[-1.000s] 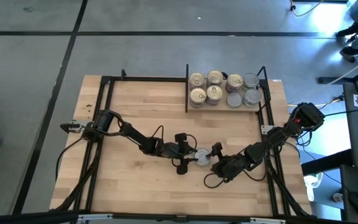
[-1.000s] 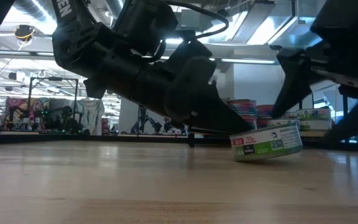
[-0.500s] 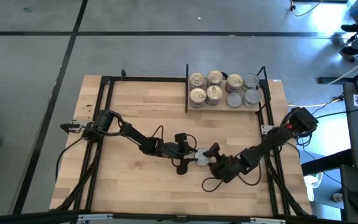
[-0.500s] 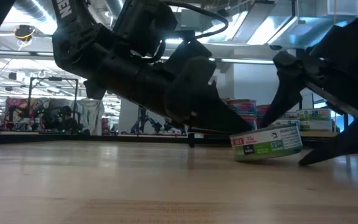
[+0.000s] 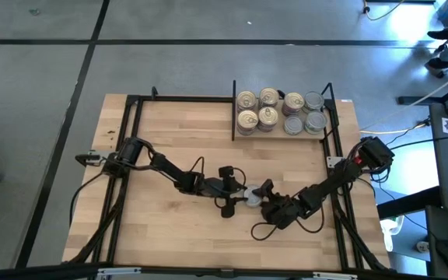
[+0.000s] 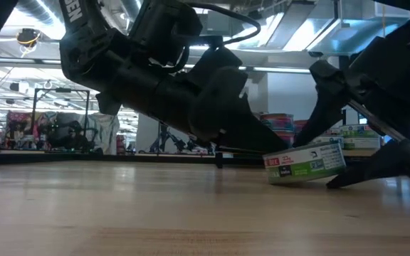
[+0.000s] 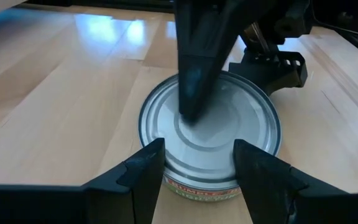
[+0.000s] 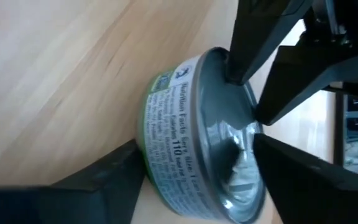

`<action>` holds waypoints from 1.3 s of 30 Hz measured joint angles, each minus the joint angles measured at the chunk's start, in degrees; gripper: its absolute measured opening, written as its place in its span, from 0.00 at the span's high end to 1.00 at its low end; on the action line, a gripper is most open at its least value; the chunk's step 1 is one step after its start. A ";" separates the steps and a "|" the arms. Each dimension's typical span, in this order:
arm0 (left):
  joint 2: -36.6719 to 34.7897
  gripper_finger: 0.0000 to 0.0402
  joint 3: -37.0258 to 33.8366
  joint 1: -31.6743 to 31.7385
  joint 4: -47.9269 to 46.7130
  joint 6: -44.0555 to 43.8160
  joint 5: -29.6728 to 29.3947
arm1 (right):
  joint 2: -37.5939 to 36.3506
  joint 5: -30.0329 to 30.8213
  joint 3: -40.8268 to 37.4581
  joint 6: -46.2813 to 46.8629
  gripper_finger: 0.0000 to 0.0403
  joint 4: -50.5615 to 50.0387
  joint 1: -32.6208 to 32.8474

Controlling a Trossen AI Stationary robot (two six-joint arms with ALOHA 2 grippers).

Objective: Stack canned seafood by type on shelf
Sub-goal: Stack the green tuna can on top of the green tuna can

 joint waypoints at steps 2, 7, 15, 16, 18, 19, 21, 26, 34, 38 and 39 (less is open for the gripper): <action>0.00 0.52 -0.02 0.00 -0.01 -0.13 -0.05 | 0.00 -0.24 0.00 0.72 0.35 -0.01 -0.05; -0.15 0.52 -0.11 0.09 -0.02 -0.79 -0.68 | 0.00 1.47 -0.07 0.77 0.56 0.06 0.23; -4.46 0.52 0.03 0.11 -6.21 -0.46 -0.84 | -0.93 4.52 0.05 5.09 0.59 -0.94 1.51; -5.90 0.52 0.07 0.11 -8.42 -0.09 -0.92 | -1.55 4.98 0.07 6.01 0.61 -1.36 1.73; -9.11 0.52 -0.45 0.05 -13.51 1.61 -0.11 | -3.58 5.34 -0.01 8.52 0.64 -3.32 1.83; -10.60 0.52 -1.08 -0.22 -15.30 2.55 0.90 | -4.79 5.97 -0.23 9.58 0.64 -4.96 1.81; -13.39 0.52 -2.51 -0.61 -17.94 4.46 1.85 | -7.66 6.92 -0.30 12.19 0.64 -8.02 1.44; -21.76 0.52 -8.83 0.07 -17.13 6.98 -2.78 | -16.43 8.99 -0.16 19.87 0.64 -19.08 -0.08; -29.93 0.52 -19.34 -0.07 -14.83 5.68 -5.39 | -33.16 14.91 -0.13 26.67 0.64 -37.96 -5.90; -30.88 0.52 -20.94 0.44 -13.71 5.32 -6.10 | -39.76 15.02 -0.09 27.01 0.64 -44.16 -13.30; -30.88 0.52 -21.10 0.71 -13.85 5.29 -6.34 | -40.88 15.08 -0.09 26.72 0.64 -44.91 -15.40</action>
